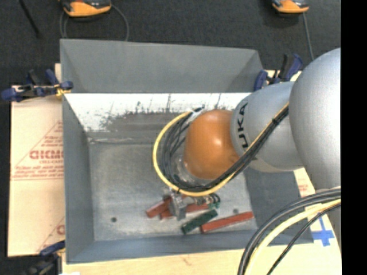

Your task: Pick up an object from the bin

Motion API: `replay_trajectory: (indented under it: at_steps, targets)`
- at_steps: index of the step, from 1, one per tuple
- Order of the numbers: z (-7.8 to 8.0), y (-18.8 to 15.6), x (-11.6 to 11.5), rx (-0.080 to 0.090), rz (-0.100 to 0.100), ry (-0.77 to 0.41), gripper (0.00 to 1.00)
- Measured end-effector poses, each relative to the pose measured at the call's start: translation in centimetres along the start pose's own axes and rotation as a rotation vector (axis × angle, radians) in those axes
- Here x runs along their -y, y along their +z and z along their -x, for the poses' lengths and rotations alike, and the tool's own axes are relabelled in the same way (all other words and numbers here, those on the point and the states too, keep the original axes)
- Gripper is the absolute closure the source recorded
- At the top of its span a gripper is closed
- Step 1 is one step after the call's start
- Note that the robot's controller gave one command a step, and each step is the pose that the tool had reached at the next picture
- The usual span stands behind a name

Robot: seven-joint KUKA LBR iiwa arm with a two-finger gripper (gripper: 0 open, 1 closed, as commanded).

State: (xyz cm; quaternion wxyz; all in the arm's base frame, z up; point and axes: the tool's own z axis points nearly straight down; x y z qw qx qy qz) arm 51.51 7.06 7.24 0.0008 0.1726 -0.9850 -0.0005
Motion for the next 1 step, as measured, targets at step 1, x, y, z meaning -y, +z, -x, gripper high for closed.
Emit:
replay_trajectory:
  at_steps: [1]
  targets:
    - [-1.01,-13.3,0.35,0.011,-0.004,0.029,1.0]
